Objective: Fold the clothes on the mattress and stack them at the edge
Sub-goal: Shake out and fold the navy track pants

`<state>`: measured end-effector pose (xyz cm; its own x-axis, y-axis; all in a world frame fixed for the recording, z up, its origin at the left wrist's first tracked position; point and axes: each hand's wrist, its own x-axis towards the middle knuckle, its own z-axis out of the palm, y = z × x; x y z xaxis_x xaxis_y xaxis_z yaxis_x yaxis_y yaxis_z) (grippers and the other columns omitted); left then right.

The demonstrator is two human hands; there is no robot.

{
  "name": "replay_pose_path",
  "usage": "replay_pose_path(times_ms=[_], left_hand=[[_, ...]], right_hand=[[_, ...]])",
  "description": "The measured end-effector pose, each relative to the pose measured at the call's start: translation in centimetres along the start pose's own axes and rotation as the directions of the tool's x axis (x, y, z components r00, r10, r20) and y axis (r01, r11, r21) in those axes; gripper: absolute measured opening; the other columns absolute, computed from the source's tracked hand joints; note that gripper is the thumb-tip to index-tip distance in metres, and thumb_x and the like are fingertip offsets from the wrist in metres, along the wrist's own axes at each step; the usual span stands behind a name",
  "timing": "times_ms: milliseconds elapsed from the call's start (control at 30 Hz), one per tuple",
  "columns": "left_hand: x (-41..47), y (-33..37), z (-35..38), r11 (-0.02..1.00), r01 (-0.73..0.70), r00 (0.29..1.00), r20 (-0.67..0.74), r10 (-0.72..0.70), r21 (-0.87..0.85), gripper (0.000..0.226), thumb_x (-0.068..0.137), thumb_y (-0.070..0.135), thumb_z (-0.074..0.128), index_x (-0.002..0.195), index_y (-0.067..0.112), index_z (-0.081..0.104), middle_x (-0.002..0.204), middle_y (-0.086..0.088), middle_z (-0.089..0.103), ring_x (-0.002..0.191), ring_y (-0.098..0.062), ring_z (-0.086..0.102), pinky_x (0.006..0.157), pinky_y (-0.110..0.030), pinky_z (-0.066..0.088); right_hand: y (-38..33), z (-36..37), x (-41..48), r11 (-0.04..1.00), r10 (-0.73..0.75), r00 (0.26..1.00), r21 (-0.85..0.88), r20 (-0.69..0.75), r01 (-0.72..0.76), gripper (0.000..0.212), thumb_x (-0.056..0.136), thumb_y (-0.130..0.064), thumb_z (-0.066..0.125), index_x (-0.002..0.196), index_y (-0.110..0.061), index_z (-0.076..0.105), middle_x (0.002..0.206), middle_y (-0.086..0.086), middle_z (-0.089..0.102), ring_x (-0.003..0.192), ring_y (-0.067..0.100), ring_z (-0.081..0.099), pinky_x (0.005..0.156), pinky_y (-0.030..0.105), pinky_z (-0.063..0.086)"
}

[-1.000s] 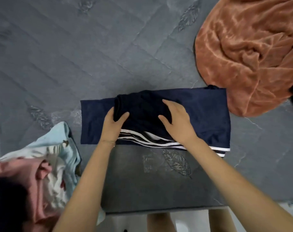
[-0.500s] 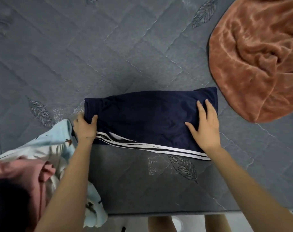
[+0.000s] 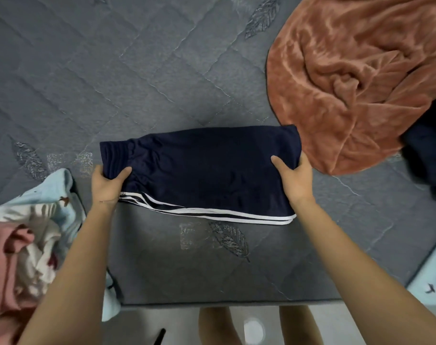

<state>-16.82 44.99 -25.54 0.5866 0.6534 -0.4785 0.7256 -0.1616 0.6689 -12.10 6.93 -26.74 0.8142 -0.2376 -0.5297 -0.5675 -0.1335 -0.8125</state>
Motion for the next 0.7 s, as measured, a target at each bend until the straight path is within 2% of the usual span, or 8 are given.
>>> replay_pose_path(times_ms=[67,133,267,433,467,533,600,700], left_hand=[[-2.6,0.7,1.9,0.998,-0.048,0.998,0.032,0.05,-0.049,0.024,0.085,0.011,0.071,0.089,0.024,0.051,0.092,0.006,0.059,0.092,-0.016,0.058,0.08,-0.023,0.048],[-5.2,1.3,4.2,0.993,-0.067,0.992,0.099,0.077,-0.101,0.022,0.086,0.011,0.07,0.092,0.024,0.053,0.092,0.009,0.058,0.086,-0.008,0.058,0.074,-0.016,0.049],[-9.0,2.0,9.7,0.984,-0.067,0.974,0.202,0.1,-0.162,0.027,0.087,0.01,0.069,0.11,0.01,0.055,0.099,0.003,0.061,0.088,-0.004,0.059,0.075,-0.014,0.05],[-11.7,2.3,14.2,0.985,-0.059,0.976,0.2,0.091,-0.161,0.035,0.087,0.013,0.069,0.117,0.005,0.054,0.106,-0.003,0.06,0.096,-0.015,0.06,0.089,-0.029,0.051],[-12.0,2.3,14.6,0.991,-0.091,0.979,0.174,0.107,-0.095,0.038,0.087,0.015,0.07,0.119,0.004,0.052,0.109,-0.005,0.059,0.102,-0.021,0.059,0.091,-0.033,0.049],[-12.4,1.9,15.5,0.959,-0.196,0.98,0.075,0.184,0.206,0.058,0.086,0.022,0.07,0.135,0.006,0.043,0.124,-0.014,0.053,0.117,-0.032,0.051,0.099,-0.041,0.042],[-13.3,1.9,16.7,0.81,-0.258,0.95,-0.016,0.313,0.526,0.077,0.086,0.027,0.068,0.149,0.01,0.026,0.142,-0.022,0.036,0.132,-0.037,0.035,0.11,-0.049,0.025],[-16.5,3.2,20.0,0.621,-0.478,0.83,0.088,0.55,0.622,0.068,0.09,0.022,0.062,0.148,0.012,0.03,0.151,-0.023,0.027,0.141,-0.039,0.024,0.115,-0.055,0.011]], right_hand=[[-0.7,-2.8,0.1,0.976,-0.178,0.983,-0.134,-0.052,0.17,0.018,0.085,-0.019,0.07,0.093,-0.03,0.057,0.084,-0.02,0.061,0.077,-0.007,0.058,0.069,0.008,0.044],[-0.7,-6.2,0.5,0.953,-0.248,0.963,-0.206,-0.104,0.223,0.014,0.085,-0.019,0.069,0.09,-0.019,0.056,0.076,-0.016,0.057,0.072,0.002,0.052,0.069,0.019,0.043],[-0.4,-13.0,1.7,0.952,-0.237,0.956,-0.235,-0.171,0.194,0.016,0.086,-0.02,0.068,0.096,-0.015,0.056,0.081,-0.009,0.06,0.077,0.009,0.054,0.075,0.022,0.043],[0.1,-17.9,2.8,0.972,-0.133,0.978,-0.215,-0.16,0.097,0.027,0.087,-0.027,0.068,0.11,-0.033,0.054,0.095,-0.029,0.059,0.095,0.001,0.058,0.086,0.018,0.043],[0.4,-18.5,3.0,0.975,-0.098,0.985,-0.214,-0.14,0.066,0.03,0.087,-0.03,0.067,0.114,-0.034,0.053,0.099,-0.028,0.058,0.099,0.002,0.057,0.088,0.019,0.043],[0.9,-19.3,3.5,0.977,-0.009,0.997,-0.211,-0.083,-0.009,0.036,0.088,-0.034,0.067,0.121,-0.031,0.053,0.109,-0.019,0.059,0.105,0.007,0.057,0.093,0.026,0.044],[1.6,-19.9,3.8,0.974,0.081,0.996,-0.211,-0.032,-0.086,0.04,0.088,-0.041,0.065,0.124,-0.027,0.054,0.116,-0.011,0.06,0.109,0.012,0.057,0.098,0.033,0.045],[2.3,-20.4,3.9,0.973,0.159,0.987,-0.169,-0.017,-0.16,0.046,0.092,-0.049,0.056,0.13,-0.024,0.053,0.122,-0.01,0.058,0.116,0.016,0.055,0.104,0.036,0.042]])
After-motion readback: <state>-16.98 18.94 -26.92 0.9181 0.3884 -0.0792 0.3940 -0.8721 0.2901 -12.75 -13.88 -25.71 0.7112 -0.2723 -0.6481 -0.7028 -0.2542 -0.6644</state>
